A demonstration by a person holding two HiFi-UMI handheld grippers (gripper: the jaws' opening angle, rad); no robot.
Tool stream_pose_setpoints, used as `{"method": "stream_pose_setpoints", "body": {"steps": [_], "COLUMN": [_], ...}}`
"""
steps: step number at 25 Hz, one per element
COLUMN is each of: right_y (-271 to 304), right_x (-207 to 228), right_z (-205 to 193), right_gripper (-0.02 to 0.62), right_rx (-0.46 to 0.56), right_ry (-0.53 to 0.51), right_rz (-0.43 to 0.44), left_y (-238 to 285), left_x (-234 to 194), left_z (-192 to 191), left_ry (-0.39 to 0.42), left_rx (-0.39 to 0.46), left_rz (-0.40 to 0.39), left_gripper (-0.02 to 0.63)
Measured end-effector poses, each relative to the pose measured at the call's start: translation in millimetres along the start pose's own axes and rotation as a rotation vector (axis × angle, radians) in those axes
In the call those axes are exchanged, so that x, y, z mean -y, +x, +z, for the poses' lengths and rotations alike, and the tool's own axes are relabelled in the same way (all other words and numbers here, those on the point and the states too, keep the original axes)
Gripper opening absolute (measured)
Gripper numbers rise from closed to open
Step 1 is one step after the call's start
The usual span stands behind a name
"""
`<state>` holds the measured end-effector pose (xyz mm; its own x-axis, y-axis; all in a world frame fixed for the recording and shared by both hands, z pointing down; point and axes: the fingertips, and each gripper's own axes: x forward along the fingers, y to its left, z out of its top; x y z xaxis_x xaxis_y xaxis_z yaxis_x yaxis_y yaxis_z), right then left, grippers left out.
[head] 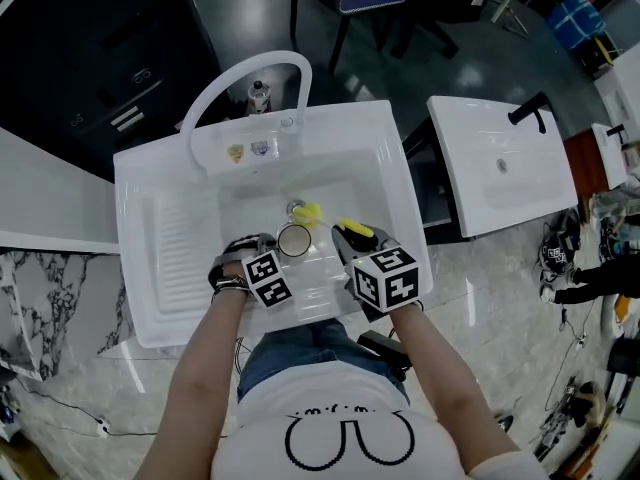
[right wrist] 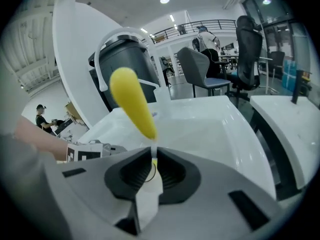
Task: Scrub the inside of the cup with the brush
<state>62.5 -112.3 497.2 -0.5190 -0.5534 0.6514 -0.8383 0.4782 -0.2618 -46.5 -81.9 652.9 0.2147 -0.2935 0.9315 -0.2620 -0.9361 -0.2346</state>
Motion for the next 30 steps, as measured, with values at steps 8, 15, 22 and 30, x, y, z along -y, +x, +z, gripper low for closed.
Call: {"method": "stream_pose_setpoints", "body": {"steps": [8,15,22,30], "right_y": [9,34,43,8], "right_x": [-2,11,14,3], "right_z": [-44,-54,-53,-32], "right_gripper": [0.052,0.052,0.046,0.037], "right_rx": [-0.183,-0.217,-0.217,-0.136], "right_ry": [0.150,0.312,0.265,0.178], "right_rz": [0.042,0.069,0.042,0.040], "left_y": [0,-1,0,-1], "left_x": [3,6,10,11], "left_z": [1,4,3,3], "left_ry": [0.018,0.023,0.037,0.013], "left_rx": [-0.012,-0.016,-0.029,-0.019], "left_rz": [0.006,0.009,0.005,0.014], "left_gripper": [0.064,0.064,0.064,0.064]}}
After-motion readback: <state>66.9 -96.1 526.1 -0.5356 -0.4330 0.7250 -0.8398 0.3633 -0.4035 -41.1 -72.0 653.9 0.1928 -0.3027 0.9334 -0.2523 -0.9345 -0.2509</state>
